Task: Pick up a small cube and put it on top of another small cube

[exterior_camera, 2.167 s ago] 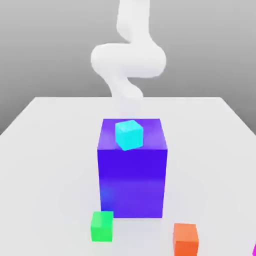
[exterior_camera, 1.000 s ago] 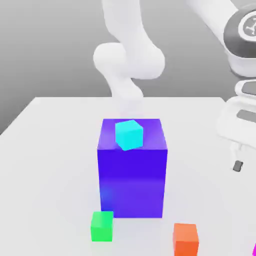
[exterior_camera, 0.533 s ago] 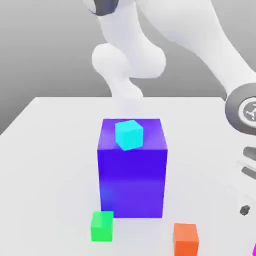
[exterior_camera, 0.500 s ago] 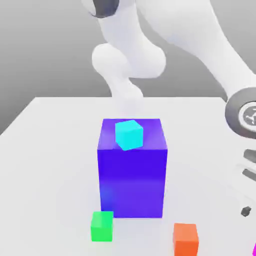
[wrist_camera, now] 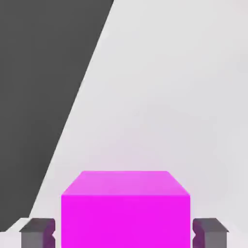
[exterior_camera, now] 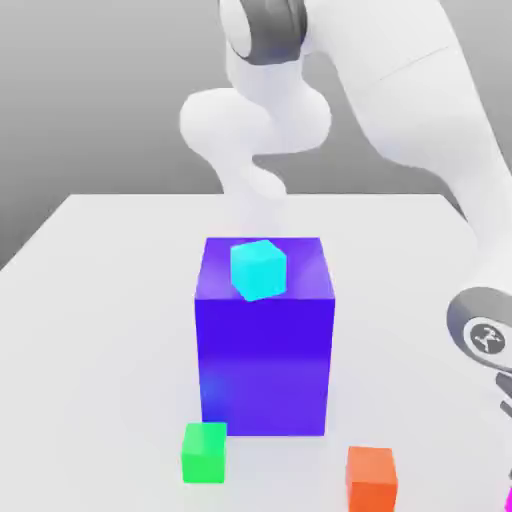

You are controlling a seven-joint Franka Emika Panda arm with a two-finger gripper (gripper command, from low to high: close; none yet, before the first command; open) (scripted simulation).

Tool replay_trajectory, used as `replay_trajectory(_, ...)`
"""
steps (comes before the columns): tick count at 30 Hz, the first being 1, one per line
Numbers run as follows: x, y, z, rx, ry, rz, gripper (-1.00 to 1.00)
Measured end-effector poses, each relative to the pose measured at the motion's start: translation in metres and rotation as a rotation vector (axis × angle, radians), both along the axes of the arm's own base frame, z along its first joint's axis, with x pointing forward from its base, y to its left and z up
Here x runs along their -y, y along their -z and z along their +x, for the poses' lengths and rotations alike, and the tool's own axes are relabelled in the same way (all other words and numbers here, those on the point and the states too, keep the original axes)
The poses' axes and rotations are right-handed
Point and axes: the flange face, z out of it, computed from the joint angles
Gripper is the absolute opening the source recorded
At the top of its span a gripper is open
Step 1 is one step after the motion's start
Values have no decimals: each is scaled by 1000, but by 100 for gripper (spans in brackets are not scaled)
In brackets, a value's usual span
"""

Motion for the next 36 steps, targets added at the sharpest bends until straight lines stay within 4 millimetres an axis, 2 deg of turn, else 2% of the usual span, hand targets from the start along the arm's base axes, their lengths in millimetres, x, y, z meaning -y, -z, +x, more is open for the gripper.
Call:
replay_trajectory(2, 0, 5, 0, 0, 0, 0, -100)
replay_trajectory(3, 0, -1, 0, 1, 1, -1, -100)
replay_trajectory(7, 1, -56, 1, 3, -14, -1, -100)
replay_trajectory(15, 29, -137, 12, 51, -400, -26, -100)
replay_trajectory(26, 89, -226, 15, 85, -934, -82, -100)
replay_trajectory(36, 160, -280, 10, 77, -1392, -132, -100)
